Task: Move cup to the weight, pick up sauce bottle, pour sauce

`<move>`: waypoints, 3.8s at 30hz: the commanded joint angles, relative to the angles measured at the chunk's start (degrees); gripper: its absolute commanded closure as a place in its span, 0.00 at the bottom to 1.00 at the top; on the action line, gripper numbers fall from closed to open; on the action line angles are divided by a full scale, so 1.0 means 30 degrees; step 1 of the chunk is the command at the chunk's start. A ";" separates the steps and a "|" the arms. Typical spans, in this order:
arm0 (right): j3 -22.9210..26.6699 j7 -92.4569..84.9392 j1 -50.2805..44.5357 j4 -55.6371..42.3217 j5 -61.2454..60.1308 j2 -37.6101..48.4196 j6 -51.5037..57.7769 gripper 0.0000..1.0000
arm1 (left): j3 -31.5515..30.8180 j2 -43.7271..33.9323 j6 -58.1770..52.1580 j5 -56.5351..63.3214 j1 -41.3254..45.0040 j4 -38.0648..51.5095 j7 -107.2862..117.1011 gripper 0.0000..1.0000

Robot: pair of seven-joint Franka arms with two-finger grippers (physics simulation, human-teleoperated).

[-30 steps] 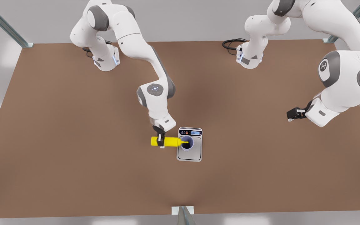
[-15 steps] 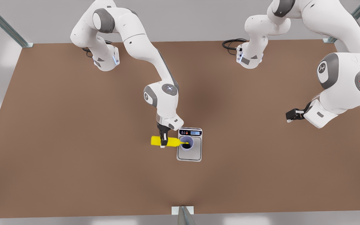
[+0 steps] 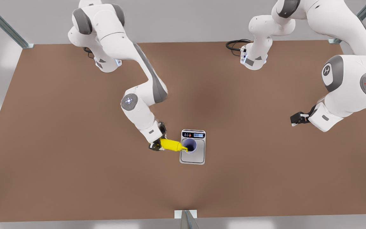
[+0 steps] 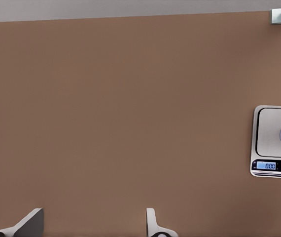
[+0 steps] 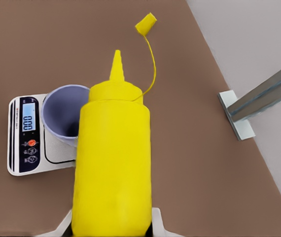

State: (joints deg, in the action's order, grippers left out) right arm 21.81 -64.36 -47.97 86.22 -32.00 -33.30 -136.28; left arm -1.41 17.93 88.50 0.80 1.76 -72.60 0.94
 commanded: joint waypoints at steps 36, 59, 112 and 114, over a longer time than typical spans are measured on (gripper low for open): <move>-0.4193 -2.6183 1.1713 0.2900 -2.3288 -0.7912 2.0992 0.38 | -0.0117 0.0321 0.0325 -0.0092 0.0029 0.0000 0.0069 0.00; -0.4662 -2.8322 1.1831 0.2900 -2.3728 -0.8235 2.2193 0.37 | -0.0117 0.0350 0.0354 -0.0122 0.0029 0.0000 -0.0019 0.00; -0.3521 -2.4165 1.5551 0.4776 -1.7022 -0.4632 2.1372 0.00 | -0.0117 0.0408 0.0383 -0.0122 0.0029 0.0000 -0.0077 0.00; -0.0855 -2.0386 1.5229 0.2347 -1.3798 -0.3752 2.1343 0.00 | -0.0380 0.0409 0.0442 -0.0180 0.0029 0.0000 -0.0048 0.00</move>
State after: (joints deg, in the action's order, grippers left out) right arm 20.32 -122.48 -2.30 91.14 -71.86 -44.10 -72.78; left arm -2.53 19.24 90.11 0.36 1.94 -72.60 0.87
